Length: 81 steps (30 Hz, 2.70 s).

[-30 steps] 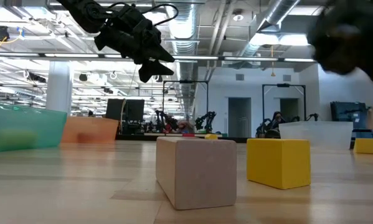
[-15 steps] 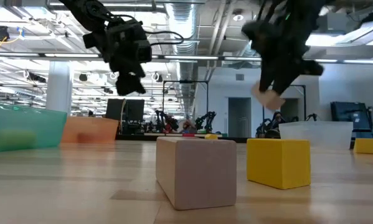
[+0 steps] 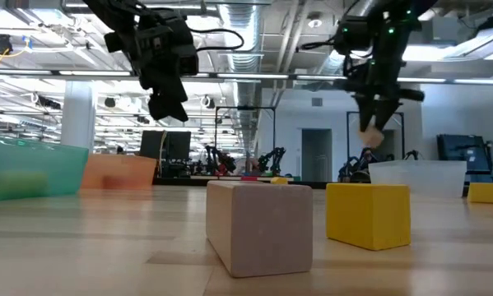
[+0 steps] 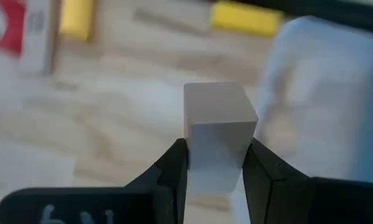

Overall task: Sort & place blocks by color
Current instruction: Put the brown wooden block into the white bin, then put the yellow wooden block into the green bin

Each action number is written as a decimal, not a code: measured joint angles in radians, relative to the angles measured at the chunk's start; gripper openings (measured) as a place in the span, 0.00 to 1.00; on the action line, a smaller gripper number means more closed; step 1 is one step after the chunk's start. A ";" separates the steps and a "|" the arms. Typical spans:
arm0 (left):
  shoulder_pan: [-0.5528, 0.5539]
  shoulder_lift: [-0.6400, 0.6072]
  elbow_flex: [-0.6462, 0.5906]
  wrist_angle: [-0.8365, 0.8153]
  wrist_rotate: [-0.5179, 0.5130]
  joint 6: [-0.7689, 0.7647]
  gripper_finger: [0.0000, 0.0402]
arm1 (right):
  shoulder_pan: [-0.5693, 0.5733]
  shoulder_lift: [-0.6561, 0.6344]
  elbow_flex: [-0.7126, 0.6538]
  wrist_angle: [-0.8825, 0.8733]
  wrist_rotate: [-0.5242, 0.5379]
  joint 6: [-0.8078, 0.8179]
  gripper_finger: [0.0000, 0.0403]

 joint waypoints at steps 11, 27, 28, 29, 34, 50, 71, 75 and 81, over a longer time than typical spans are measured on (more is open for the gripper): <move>-0.011 -0.009 0.000 0.083 -0.105 -0.049 0.55 | -0.232 0.023 -0.034 -0.116 0.037 -0.107 0.29; -0.011 -0.009 0.000 0.446 -0.048 -0.251 0.55 | -0.241 0.073 -0.036 -0.168 0.037 -0.206 0.62; -0.011 -0.008 0.000 0.511 -0.027 -0.287 0.55 | -0.241 0.064 -0.036 -0.173 0.036 -0.205 0.63; -0.011 -0.008 0.000 0.582 -0.013 -0.325 0.55 | -0.237 0.052 -0.036 -0.176 0.030 -0.202 0.63; -0.004 -0.008 0.000 0.873 -0.023 -0.435 0.55 | -0.150 -0.021 -0.036 -0.204 -0.076 -0.144 0.63; 0.074 -0.012 0.000 0.754 -0.259 -0.239 0.55 | 0.320 -0.019 -0.105 -0.376 -0.257 0.235 0.58; 0.074 -0.012 0.000 0.482 -0.449 -0.054 0.55 | 0.360 -0.018 -0.362 -0.280 -0.180 0.139 0.57; 0.074 -0.012 0.000 0.447 -0.449 -0.046 0.55 | 0.360 -0.018 -0.362 -0.276 -0.146 0.022 0.56; 0.074 -0.012 0.000 0.419 -0.449 -0.050 0.55 | 0.345 -0.018 -0.362 -0.240 -0.148 -0.096 0.55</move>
